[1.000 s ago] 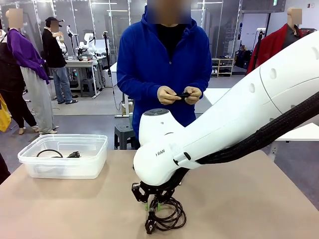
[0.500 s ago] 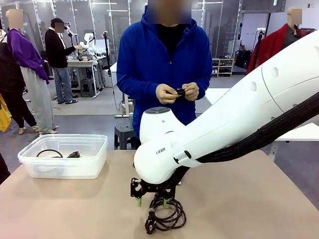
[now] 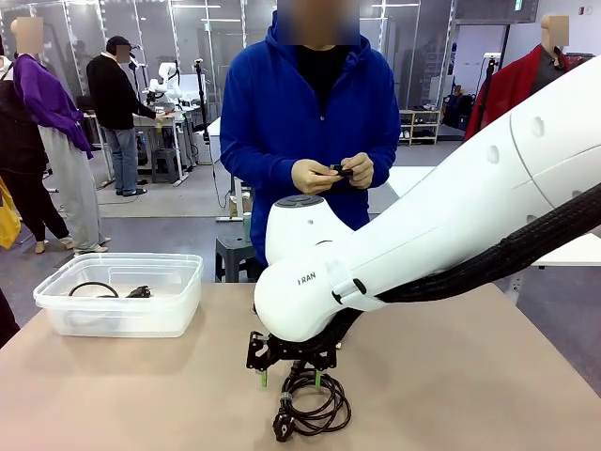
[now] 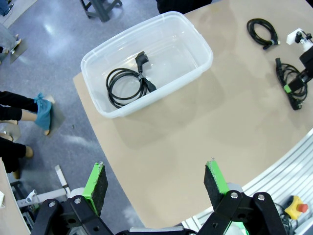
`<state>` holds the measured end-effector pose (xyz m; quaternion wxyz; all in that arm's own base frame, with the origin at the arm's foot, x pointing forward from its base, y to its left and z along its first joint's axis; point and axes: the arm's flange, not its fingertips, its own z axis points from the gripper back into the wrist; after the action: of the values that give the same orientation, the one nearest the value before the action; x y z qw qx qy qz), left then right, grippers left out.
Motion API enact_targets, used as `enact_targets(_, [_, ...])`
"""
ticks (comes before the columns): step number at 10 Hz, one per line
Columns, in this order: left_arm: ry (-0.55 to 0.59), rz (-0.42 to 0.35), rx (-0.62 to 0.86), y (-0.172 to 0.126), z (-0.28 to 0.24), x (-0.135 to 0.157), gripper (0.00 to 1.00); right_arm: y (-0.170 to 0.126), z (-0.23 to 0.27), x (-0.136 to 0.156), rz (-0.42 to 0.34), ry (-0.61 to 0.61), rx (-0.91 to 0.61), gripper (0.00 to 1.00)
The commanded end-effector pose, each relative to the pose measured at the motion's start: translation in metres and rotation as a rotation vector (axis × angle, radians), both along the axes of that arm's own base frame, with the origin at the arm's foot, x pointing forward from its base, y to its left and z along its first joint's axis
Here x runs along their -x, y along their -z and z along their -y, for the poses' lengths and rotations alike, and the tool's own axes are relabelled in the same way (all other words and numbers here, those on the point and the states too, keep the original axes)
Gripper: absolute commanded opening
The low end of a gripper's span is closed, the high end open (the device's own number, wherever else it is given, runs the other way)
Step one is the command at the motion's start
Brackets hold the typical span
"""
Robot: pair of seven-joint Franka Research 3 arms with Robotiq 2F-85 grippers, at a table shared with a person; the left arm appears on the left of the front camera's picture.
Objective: Organize and store the cables.
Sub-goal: Place the Power Cable into the Organizing box.
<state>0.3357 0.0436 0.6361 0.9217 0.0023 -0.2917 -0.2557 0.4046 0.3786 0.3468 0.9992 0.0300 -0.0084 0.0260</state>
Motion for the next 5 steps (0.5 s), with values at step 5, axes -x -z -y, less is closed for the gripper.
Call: enact_targets(5, [0.006, 0.002, -0.003, 0.0, -0.001, 0.001, 1.0, -0.077, 0.086, 0.008, -0.1, -0.434, -0.155, 1.0])
